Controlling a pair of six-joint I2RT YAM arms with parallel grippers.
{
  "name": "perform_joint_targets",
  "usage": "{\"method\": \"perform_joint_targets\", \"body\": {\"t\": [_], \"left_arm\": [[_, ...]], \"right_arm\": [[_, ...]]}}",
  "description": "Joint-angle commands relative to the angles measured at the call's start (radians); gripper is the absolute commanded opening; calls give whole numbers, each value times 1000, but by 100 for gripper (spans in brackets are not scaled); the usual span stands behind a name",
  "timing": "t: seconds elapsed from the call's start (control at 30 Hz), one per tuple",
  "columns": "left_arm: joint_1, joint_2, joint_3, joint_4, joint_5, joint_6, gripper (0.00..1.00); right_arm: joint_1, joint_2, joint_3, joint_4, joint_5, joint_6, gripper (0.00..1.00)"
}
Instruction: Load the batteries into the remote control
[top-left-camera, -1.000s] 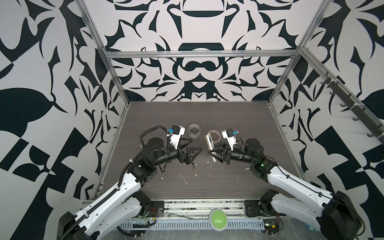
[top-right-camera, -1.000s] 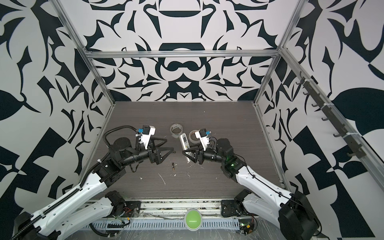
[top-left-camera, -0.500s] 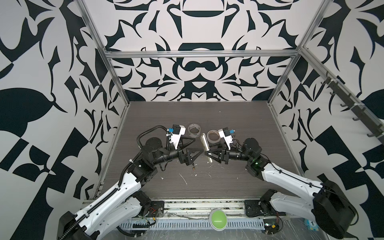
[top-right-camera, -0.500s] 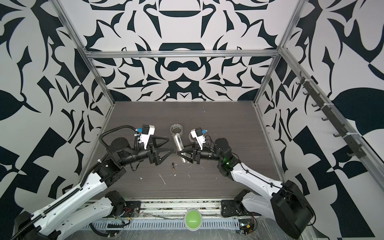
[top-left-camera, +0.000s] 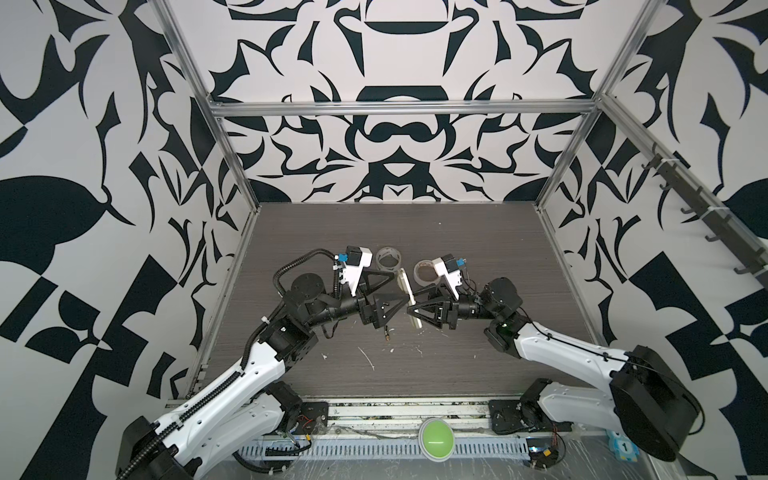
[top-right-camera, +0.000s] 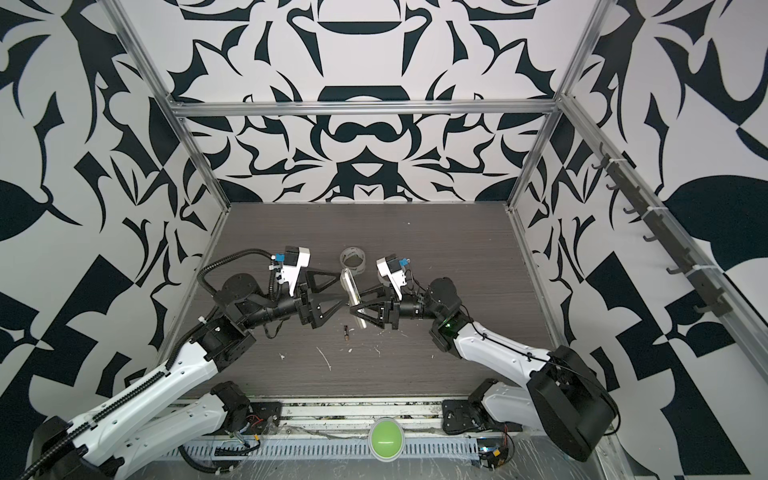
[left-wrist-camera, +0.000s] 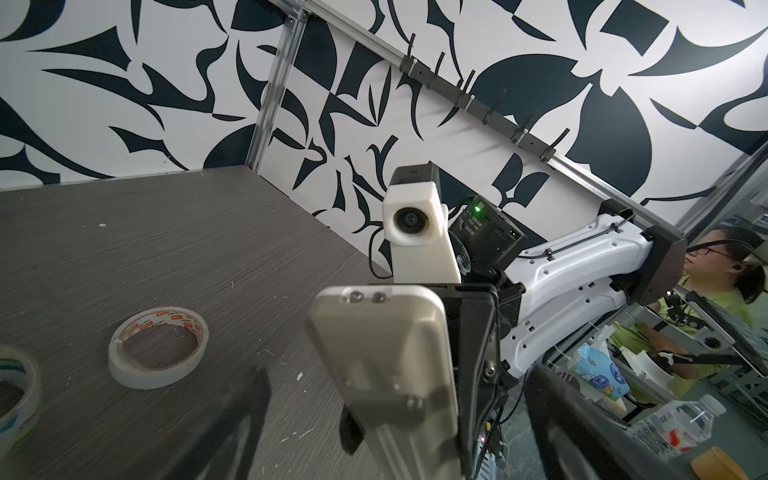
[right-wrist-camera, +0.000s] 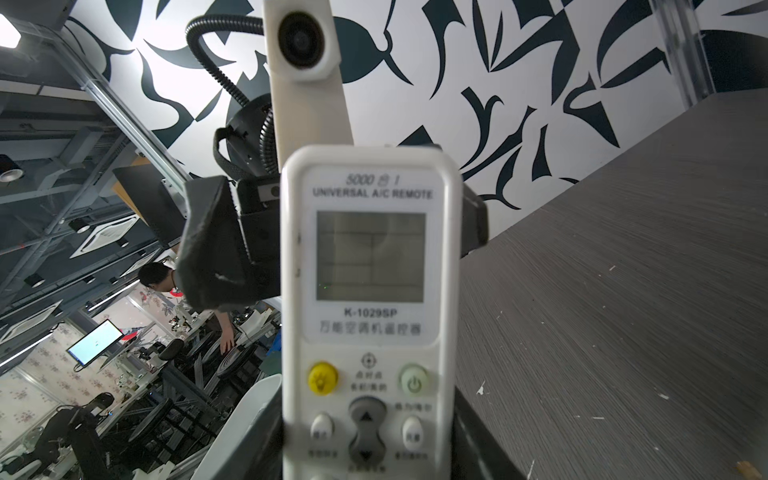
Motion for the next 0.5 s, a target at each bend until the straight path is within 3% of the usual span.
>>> {"method": "perform_joint_targets", "body": {"t": [0.0,0.13,0.47], "left_arm": [[-4,5,-3,33,21,-8,99],[-3,14,9,27,23,-7,100],[-4,31,16,27,39,-10,91]], "right_arm": [[12,-6,40,91,-44,15,0],[18,13,54,92,-78,16,0],[28,27,71,98,-98,23,0]]}}
